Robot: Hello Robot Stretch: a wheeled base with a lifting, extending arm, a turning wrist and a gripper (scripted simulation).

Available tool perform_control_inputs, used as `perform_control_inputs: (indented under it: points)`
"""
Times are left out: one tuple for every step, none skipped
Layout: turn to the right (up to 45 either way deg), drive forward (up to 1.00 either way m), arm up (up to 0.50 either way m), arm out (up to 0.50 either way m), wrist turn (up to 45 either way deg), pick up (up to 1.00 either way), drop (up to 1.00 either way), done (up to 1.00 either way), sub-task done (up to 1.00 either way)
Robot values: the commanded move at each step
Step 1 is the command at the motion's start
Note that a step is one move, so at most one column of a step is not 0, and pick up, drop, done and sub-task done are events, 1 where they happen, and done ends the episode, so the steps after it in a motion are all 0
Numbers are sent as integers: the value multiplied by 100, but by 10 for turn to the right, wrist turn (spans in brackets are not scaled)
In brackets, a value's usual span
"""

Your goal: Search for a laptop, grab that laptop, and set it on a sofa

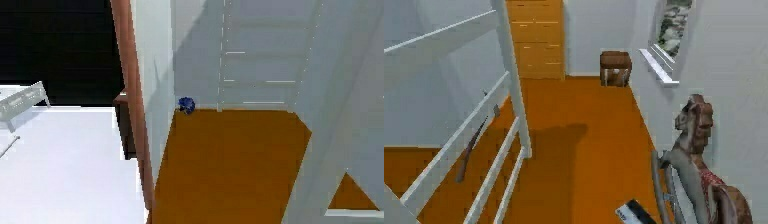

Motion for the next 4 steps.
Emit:
perform_control_inputs:
  points:
    - [0,30,0,0,0,0,0,0,0]
    - [-450,0,0,0,0,0,0,0,0]
    - [-300,0,0,0,0,0,0,0,0]
    - [0,100,0,0,0,0,0,0,0]
